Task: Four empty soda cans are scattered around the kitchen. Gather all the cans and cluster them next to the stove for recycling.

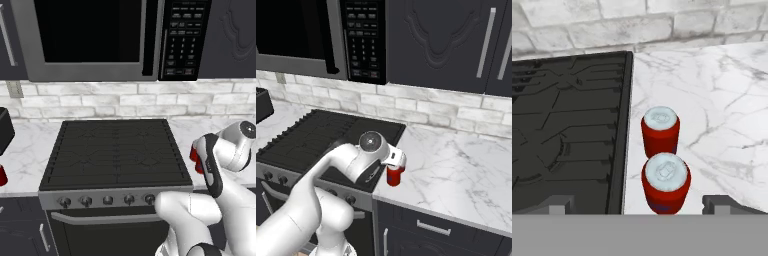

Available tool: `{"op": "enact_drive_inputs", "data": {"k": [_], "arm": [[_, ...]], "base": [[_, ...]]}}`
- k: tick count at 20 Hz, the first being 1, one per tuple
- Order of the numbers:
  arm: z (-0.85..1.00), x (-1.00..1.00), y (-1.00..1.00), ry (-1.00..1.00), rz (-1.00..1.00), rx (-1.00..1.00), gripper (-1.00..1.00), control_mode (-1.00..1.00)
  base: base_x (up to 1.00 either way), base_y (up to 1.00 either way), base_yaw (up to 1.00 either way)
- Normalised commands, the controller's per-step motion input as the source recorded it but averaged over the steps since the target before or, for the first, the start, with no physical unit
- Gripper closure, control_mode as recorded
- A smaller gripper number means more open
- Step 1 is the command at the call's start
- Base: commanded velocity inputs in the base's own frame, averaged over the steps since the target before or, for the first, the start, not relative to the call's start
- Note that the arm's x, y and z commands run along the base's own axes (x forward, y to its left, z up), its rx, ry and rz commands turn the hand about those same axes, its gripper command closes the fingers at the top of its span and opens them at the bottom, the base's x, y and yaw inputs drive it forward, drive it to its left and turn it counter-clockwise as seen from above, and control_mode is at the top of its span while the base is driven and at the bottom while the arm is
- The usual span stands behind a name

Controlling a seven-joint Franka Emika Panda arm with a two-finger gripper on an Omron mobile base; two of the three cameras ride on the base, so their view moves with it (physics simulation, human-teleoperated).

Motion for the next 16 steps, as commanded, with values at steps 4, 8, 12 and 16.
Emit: {"op": "enact_drive_inputs", "data": {"k": [4,8,12,16], "arm": [[0.53,-0.51,0.09,0.01,0.00,-0.09,-1.00,-1.00],[0.38,-0.64,0.01,0.01,0.00,-0.09,-1.00,-1.00],[0.10,-0.81,0.00,-0.01,0.00,-0.02,-1.00,-1.00],[0.02,-0.80,0.00,0.00,0.00,0.00,-1.00,-1.00]], "base": [[0.00,0.00,0.00],[0.00,0.00,0.00],[0.00,0.00,0.00],[0.00,0.00,0.00]]}}
